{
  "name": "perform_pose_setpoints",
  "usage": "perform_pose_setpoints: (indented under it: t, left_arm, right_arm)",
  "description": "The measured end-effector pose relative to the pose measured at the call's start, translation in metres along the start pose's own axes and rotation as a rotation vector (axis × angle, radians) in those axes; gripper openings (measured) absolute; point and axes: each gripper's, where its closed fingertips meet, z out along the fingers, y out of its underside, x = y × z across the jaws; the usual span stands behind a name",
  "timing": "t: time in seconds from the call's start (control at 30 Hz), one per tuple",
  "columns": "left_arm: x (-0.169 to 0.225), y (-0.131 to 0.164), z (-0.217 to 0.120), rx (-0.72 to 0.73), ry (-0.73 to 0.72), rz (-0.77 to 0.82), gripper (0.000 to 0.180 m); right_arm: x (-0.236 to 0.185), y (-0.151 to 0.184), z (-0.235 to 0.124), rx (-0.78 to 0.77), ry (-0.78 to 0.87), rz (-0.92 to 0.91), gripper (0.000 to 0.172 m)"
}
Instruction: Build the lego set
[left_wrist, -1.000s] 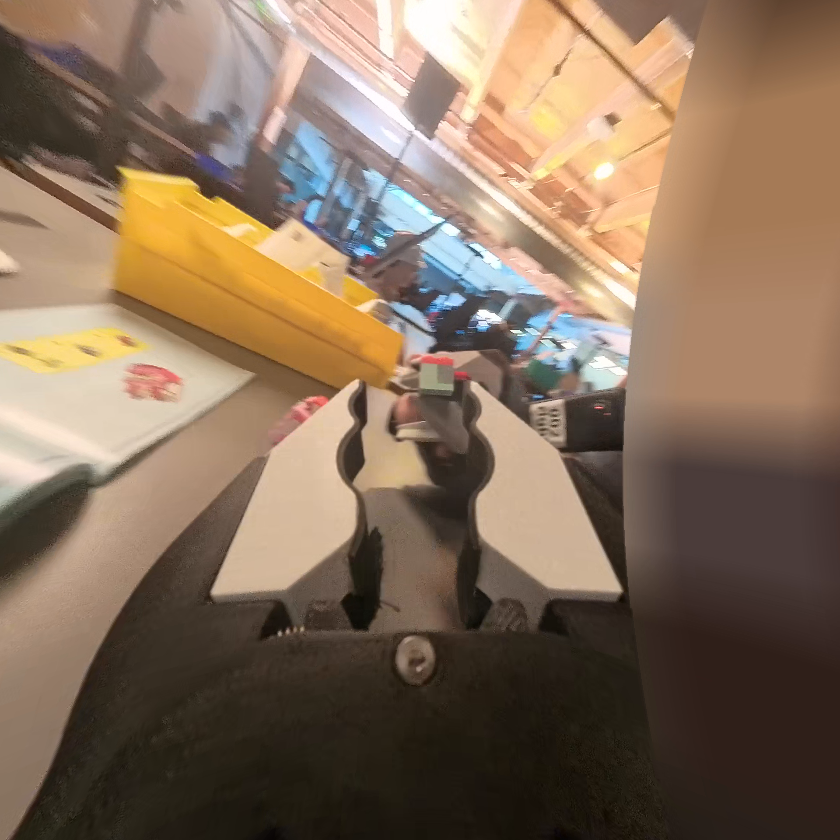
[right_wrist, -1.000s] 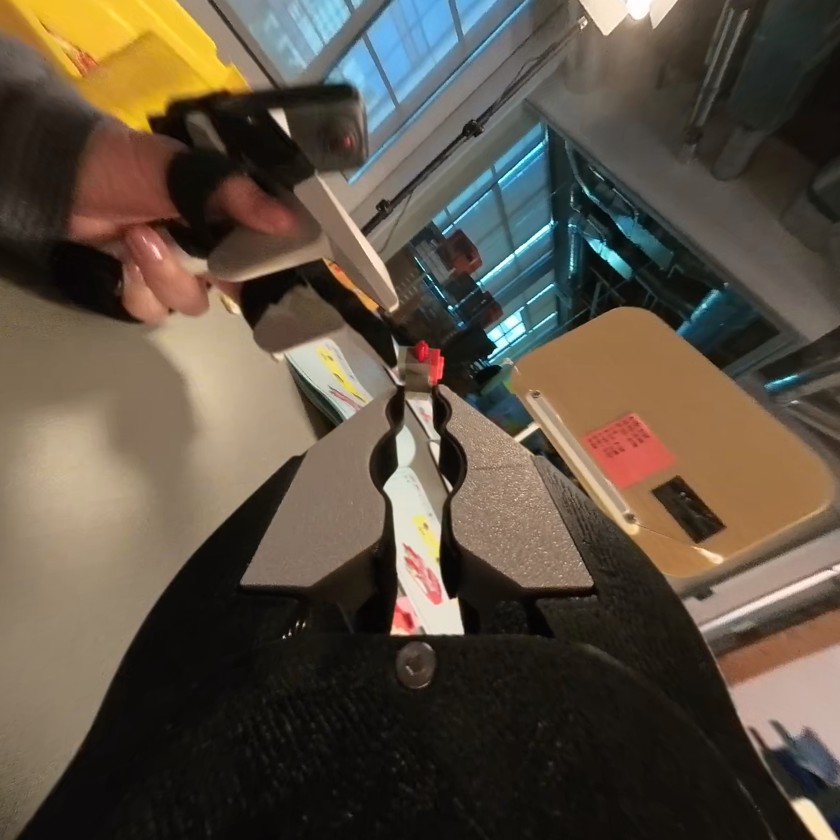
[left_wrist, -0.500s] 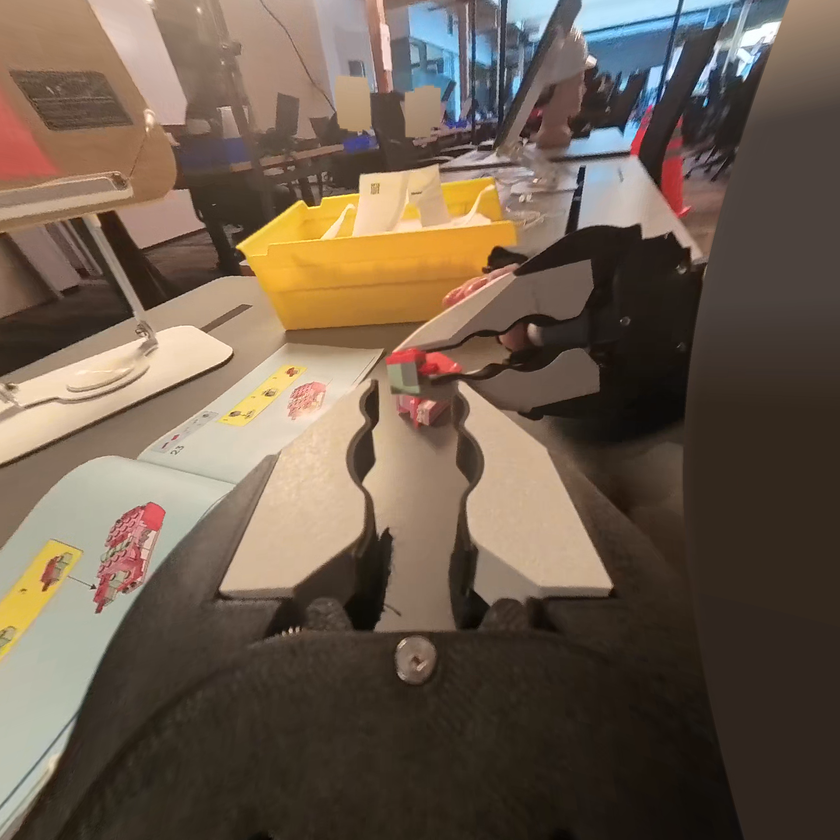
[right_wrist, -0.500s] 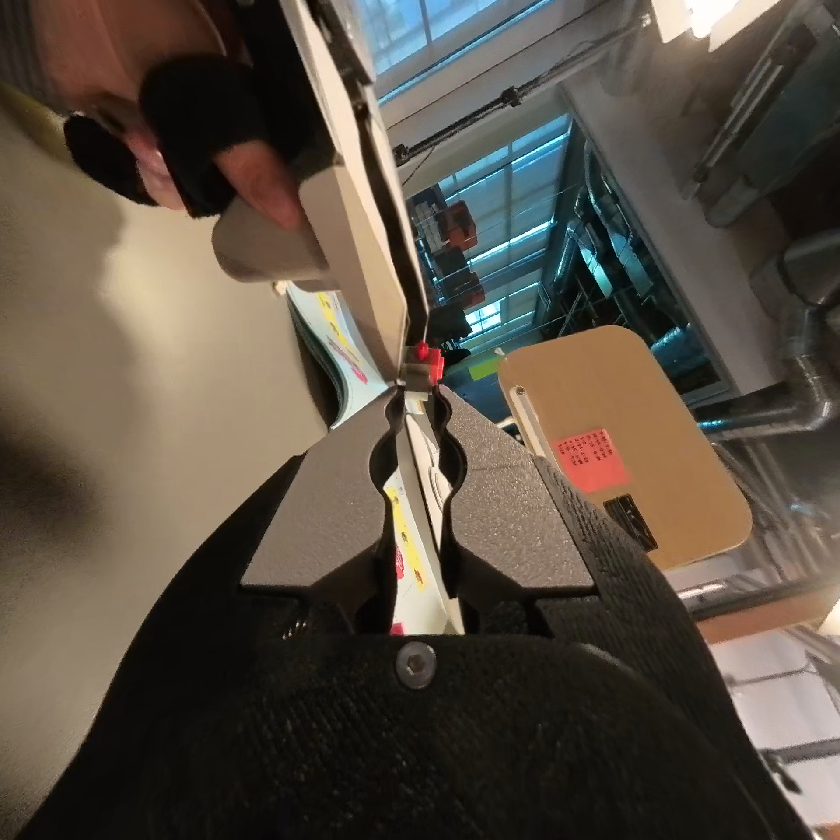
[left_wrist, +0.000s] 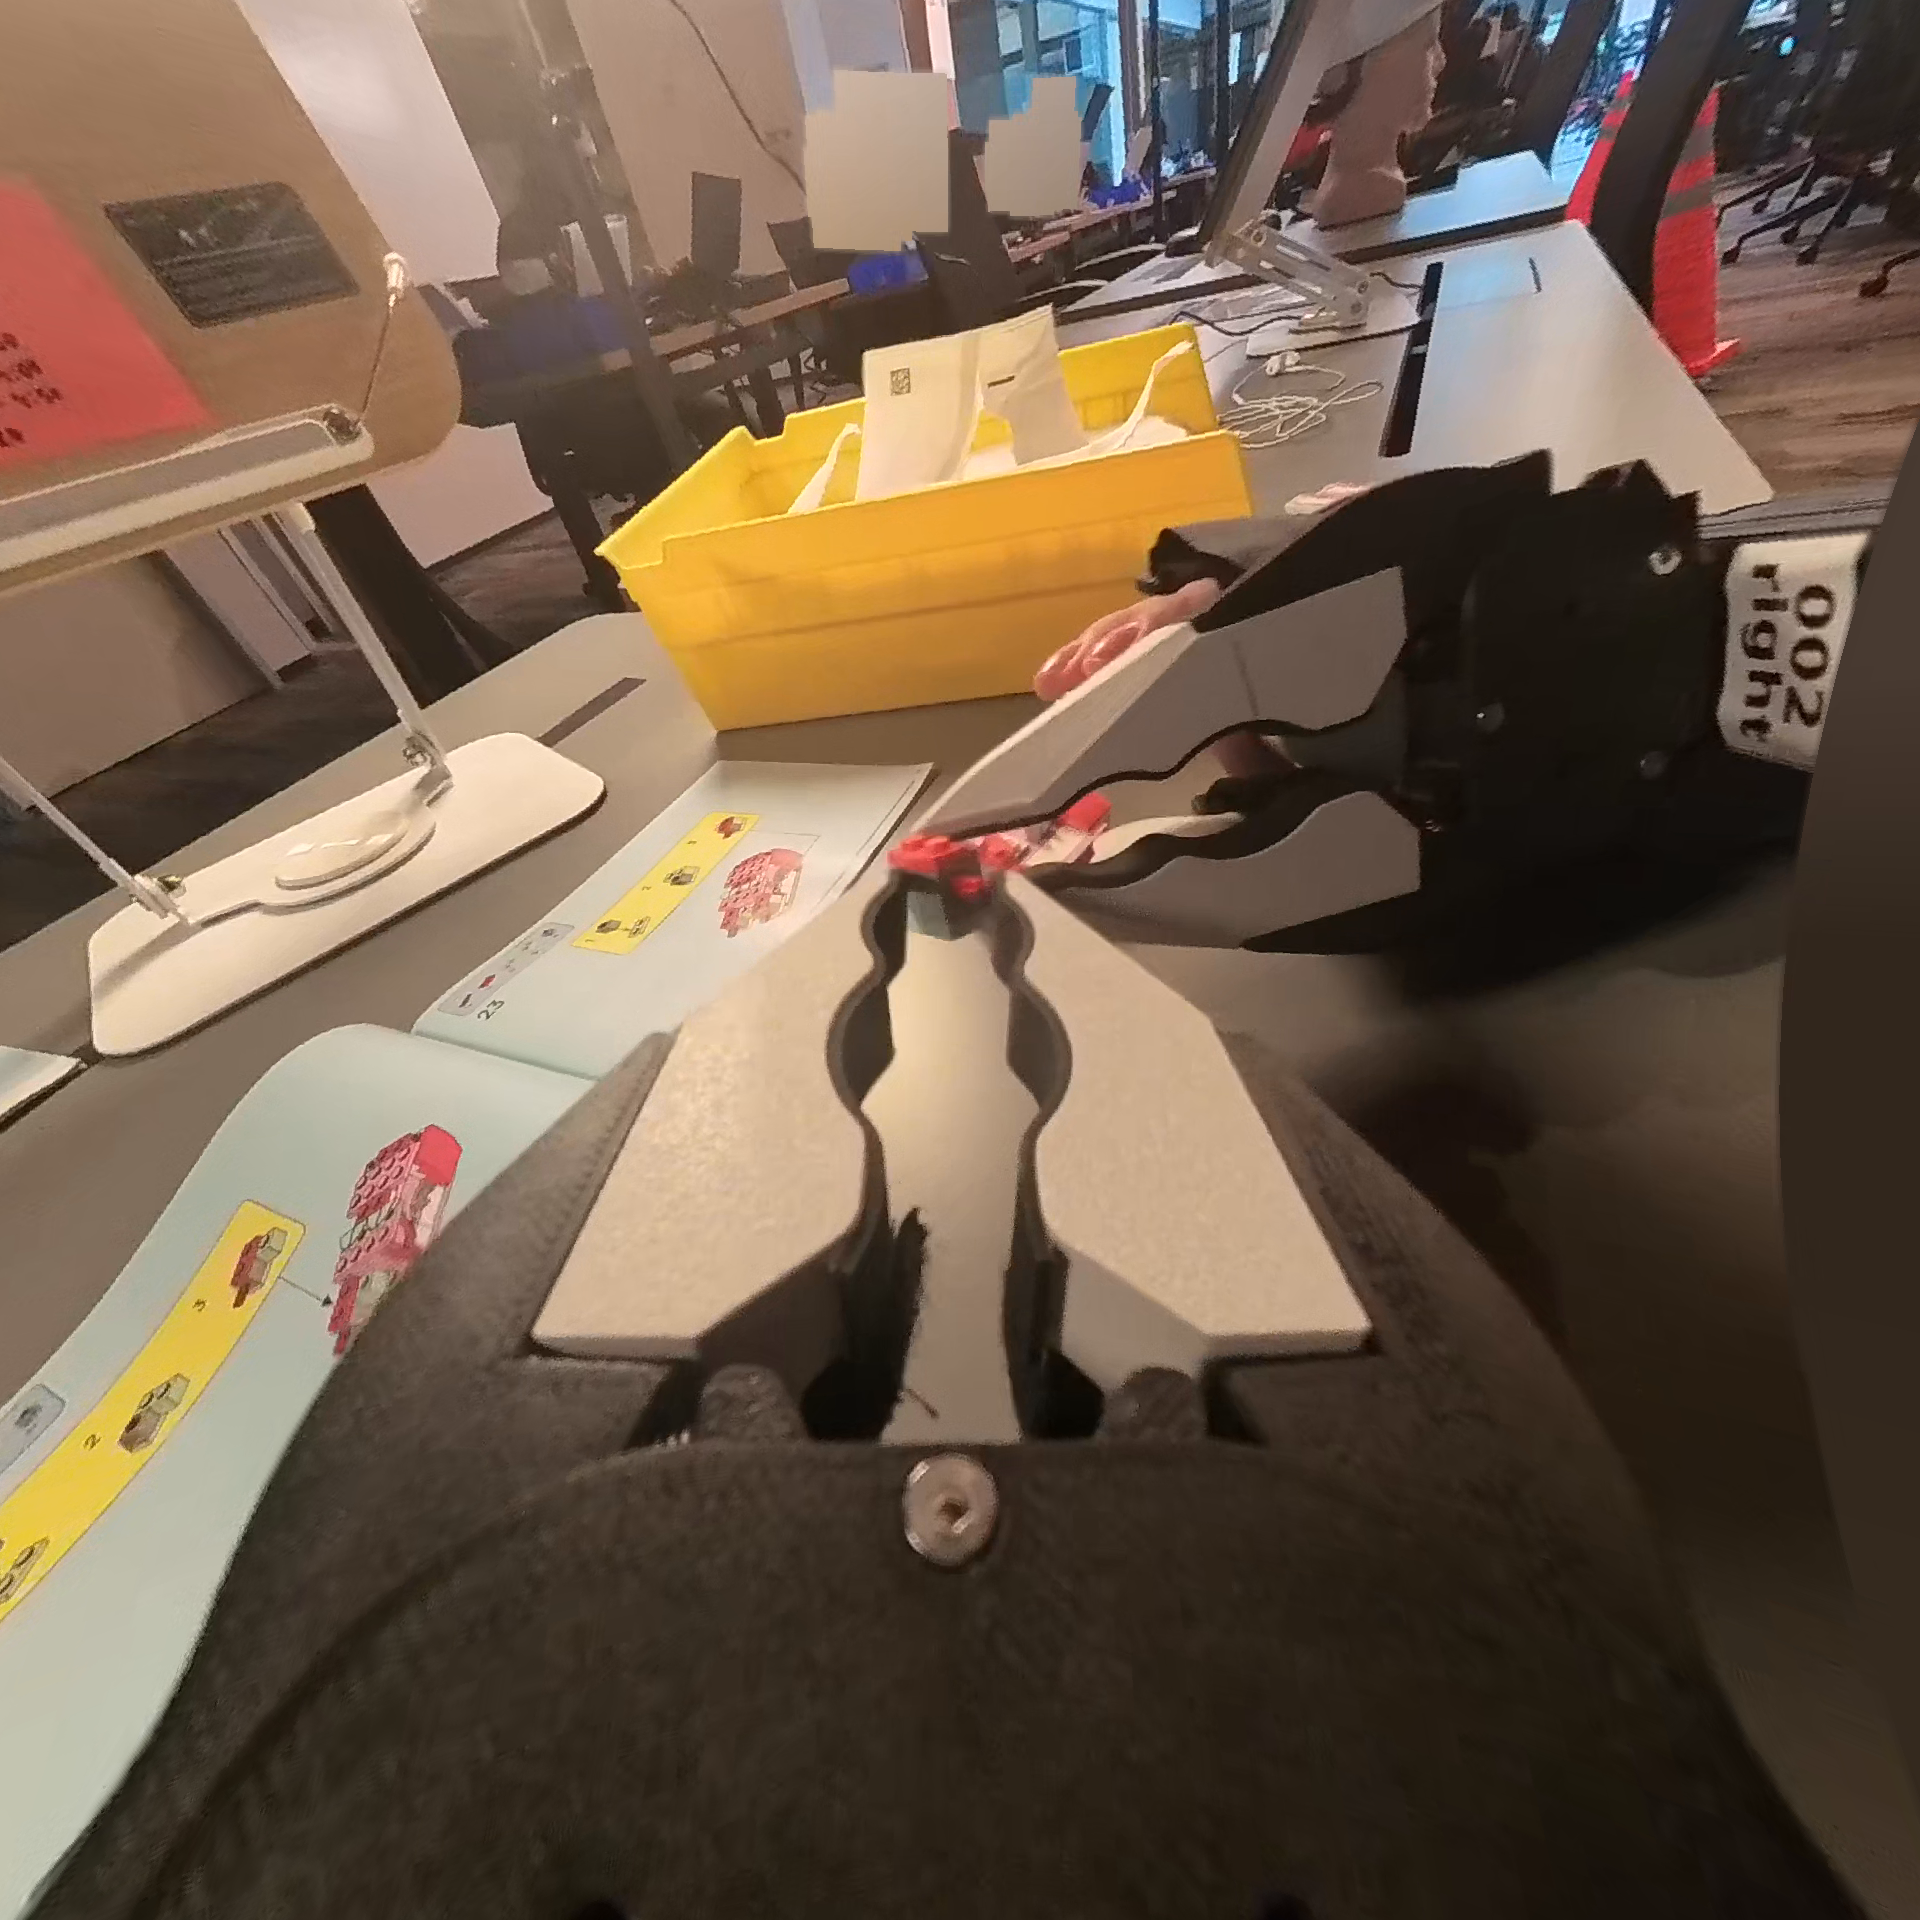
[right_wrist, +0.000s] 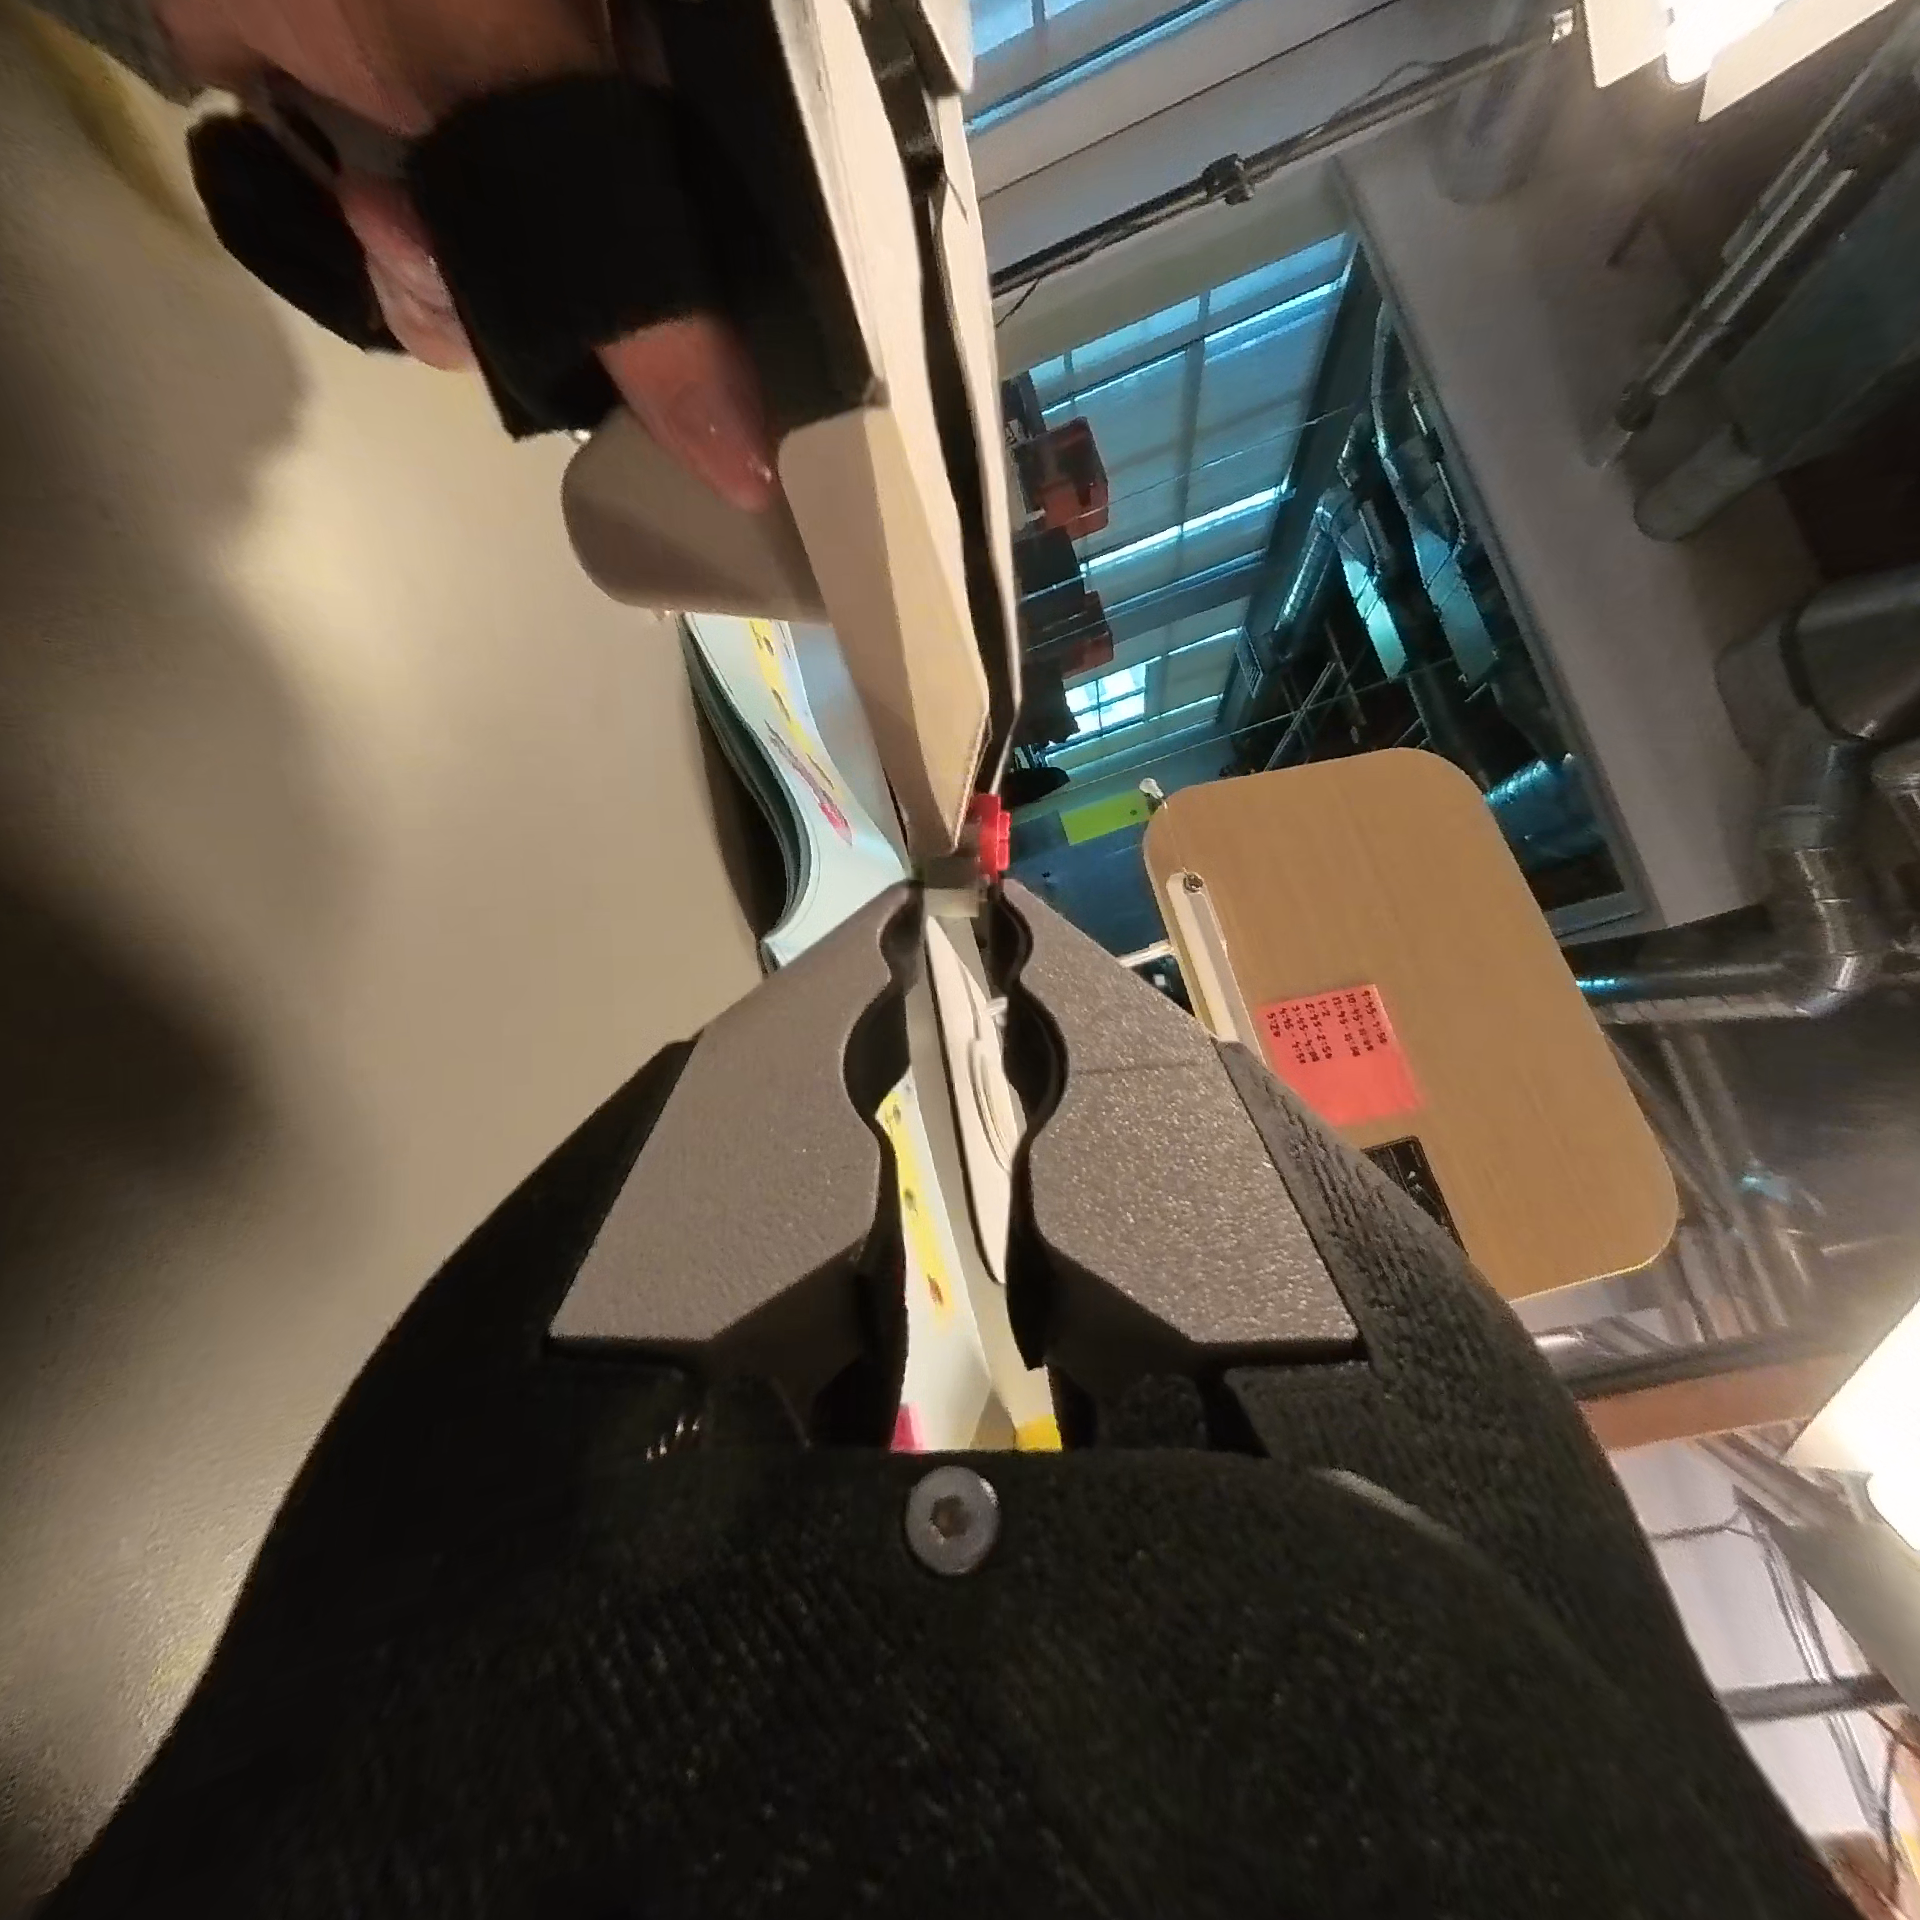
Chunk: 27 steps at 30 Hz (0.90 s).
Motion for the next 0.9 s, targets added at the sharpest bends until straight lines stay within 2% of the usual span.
perform_pose_setpoints:
  t: [0.2, 0.33, 0.53, 0.67, 0.77, 0.9]
  left_arm:
    - [-0.011, 0.008, 0.001, -0.036, -0.02, -0.087, 0.007]
    - [-0.02, 0.008, -0.003, -0.018, -0.022, -0.156, 0.007]
    - [-0.021, 0.008, -0.005, -0.007, 0.028, -0.207, 0.007]
    - [-0.015, 0.01, -0.003, -0.017, 0.072, -0.222, 0.007]
    - [-0.008, 0.012, 0.0, -0.032, 0.104, -0.21, 0.007]
    - [-0.001, 0.013, 0.001, -0.049, 0.132, -0.181, 0.007]
  right_arm:
    - [0.0, -0.001, 0.0, 0.017, -0.026, 0.077, 0.014]
    - [0.011, 0.003, -0.007, 0.062, -0.104, 0.343, 0.038]
    - [0.028, 0.055, -0.033, -0.019, -0.295, 0.721, 0.058]
    - [-0.006, 0.087, -0.045, -0.175, -0.516, 0.882, 0.075]
    - [-0.036, 0.099, -0.047, -0.276, -0.639, 0.897, 0.082]
    - [-0.044, 0.1, -0.043, -0.298, -0.678, 0.873, 0.072]
